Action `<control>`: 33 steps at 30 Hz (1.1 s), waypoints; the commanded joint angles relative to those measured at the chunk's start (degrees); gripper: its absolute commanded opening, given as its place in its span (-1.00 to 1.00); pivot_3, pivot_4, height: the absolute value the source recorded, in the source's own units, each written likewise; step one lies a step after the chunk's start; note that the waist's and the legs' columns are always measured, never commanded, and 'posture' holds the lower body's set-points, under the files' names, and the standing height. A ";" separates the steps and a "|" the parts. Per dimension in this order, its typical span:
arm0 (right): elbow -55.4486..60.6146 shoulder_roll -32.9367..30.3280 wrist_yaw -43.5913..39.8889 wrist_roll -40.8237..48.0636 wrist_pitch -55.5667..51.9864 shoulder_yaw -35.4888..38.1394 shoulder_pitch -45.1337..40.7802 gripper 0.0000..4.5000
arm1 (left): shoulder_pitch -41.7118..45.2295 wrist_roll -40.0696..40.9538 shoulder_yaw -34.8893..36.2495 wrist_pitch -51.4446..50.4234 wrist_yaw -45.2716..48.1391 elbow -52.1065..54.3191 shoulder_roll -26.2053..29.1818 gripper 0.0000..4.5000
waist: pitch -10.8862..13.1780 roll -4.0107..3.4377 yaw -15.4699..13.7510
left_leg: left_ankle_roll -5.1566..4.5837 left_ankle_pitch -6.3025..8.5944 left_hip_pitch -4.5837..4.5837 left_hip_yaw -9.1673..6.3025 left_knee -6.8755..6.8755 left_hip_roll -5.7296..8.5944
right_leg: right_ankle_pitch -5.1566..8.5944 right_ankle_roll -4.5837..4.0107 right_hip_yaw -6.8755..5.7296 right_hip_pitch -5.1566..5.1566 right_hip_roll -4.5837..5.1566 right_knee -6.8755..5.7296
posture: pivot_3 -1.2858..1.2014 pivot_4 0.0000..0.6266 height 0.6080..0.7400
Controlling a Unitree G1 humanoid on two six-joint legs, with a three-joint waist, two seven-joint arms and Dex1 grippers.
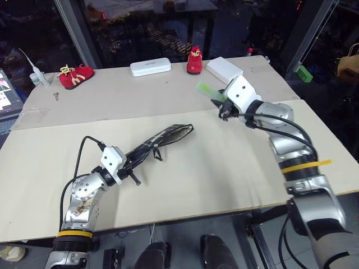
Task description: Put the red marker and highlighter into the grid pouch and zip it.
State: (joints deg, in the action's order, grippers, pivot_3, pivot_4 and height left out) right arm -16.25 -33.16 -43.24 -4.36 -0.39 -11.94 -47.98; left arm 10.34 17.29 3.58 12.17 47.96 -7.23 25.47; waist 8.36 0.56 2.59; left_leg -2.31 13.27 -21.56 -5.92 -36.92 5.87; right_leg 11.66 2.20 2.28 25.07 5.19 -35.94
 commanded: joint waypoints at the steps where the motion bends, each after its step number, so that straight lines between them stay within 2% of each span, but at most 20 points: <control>1: 7.09 -4.05 -5.41 -3.20 7.06 -3.17 2.24 -0.53 | 0.50 0.76 0.69 0.00 0.28 1.78 0.56 -1.00 | 0.00 0.01 -0.16 | 0.00 0.00 0.01 0.03 0.00 0.00 | 0.00 0.00 0.02 -0.01 0.02 0.00 | 0.03 -0.52 1.00; 5: 7.90 -5.15 -5.60 -8.05 11.75 -6.28 3.59 -0.53 | 0.98 0.75 0.45 -0.14 0.39 1.65 0.34 -1.00 | 0.01 0.01 -0.18 | 0.00 0.00 0.03 0.05 -0.02 0.01 | 0.00 0.00 0.03 0.00 0.03 0.00 | 0.03 -0.52 1.00; 10: 4.16 -3.61 -2.89 -12.23 14.16 -7.66 1.70 -0.53 | 1.37 0.73 0.07 -0.36 0.61 1.74 0.13 -1.00 | 0.01 0.02 -0.54 | 0.01 0.00 0.02 0.05 -0.02 0.00 | 0.00 0.00 0.03 0.00 0.04 0.01 | 0.03 -0.52 1.00; 19: 2.25 -0.54 -2.94 -17.69 19.19 -11.25 0.40 -0.53 | 2.48 0.59 -0.16 -0.19 1.07 0.48 -0.09 -1.00 | 0.01 0.02 -1.01 | 0.01 0.00 0.02 0.06 -0.01 0.00 | 0.00 -0.01 0.03 0.00 0.03 0.03 | 0.03 -0.52 1.00; 27: -4.13 4.28 -1.07 -22.17 23.41 -14.67 -4.99 -0.53 | 2.69 0.62 -0.31 0.03 1.62 0.02 -0.46 -1.00 | 0.01 0.02 -1.19 | 0.02 -0.01 0.03 0.06 -0.01 0.00 | -0.01 -0.01 0.02 0.02 0.00 0.03 | 0.03 -0.52 1.00; 33: -11.34 11.97 -0.21 -24.60 29.21 -19.90 -9.27 -0.53 | 3.34 0.42 -0.48 0.45 1.90 -0.77 -0.93 -1.00 | 0.01 0.02 -0.60 | 0.04 -0.01 0.05 0.09 0.00 -0.03 | -0.02 -0.04 0.04 0.06 -0.03 -0.03 | 0.03 -0.52 1.00</control>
State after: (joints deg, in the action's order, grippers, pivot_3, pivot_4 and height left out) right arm -26.92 -22.25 -44.73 -28.96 25.84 -31.23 -55.70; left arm 12.68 17.33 3.00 11.53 49.63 -8.49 24.57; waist 8.38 0.58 1.98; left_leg -2.27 13.26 -21.51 -5.84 -36.93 5.85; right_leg 11.64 2.16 2.31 25.12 5.17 -35.98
